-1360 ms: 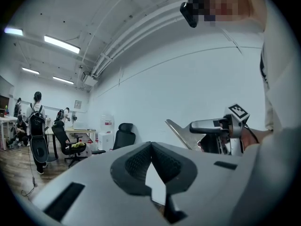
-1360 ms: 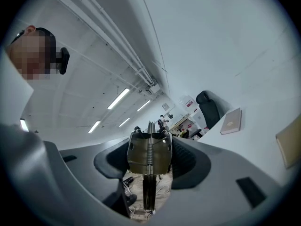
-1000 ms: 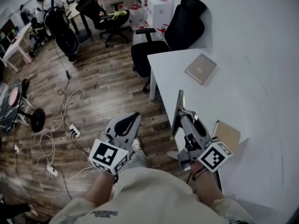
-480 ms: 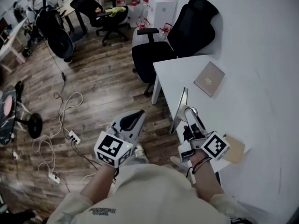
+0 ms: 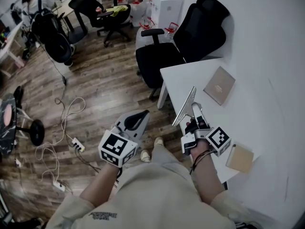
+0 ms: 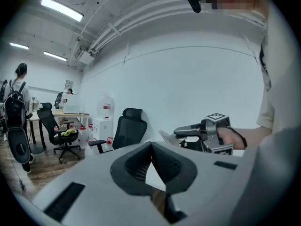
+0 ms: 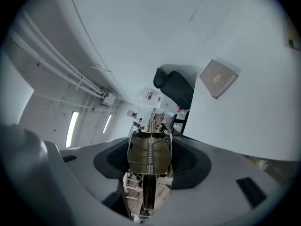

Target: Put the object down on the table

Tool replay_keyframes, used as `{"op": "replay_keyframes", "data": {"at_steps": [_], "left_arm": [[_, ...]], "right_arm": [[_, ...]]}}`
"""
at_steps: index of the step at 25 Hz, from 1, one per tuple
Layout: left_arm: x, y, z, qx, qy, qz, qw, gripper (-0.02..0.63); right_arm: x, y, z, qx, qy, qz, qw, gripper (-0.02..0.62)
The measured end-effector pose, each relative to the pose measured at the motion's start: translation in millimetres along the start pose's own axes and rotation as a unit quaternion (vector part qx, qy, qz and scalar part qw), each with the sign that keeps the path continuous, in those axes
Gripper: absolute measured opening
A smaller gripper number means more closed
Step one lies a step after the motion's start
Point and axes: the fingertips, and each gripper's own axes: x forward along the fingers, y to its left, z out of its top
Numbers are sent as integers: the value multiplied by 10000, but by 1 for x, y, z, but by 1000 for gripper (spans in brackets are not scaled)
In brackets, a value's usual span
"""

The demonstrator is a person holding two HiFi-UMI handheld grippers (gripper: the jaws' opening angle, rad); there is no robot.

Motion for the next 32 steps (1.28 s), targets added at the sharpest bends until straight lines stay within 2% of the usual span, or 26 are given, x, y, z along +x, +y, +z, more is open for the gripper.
{"op": "replay_keyframes", "data": {"at_steps": [8, 20, 27, 32], "left_arm": [[66, 63, -11, -88, 284, 16, 9996, 21], [190, 169, -47, -460, 1055, -57, 9933, 21], [253, 212, -66, -619, 1321, -197, 9891, 21], [292, 236, -74, -717, 1541, -280, 9850, 21]], "right_arm": [[84, -55, 15, 509, -163, -377, 9979, 245], [231, -134, 35, 893, -106, -1011, 9908, 245], [296, -187, 43, 1209, -238, -1541, 9803, 245], [327, -222, 49, 1427, -240, -2027, 9685, 245]]}}
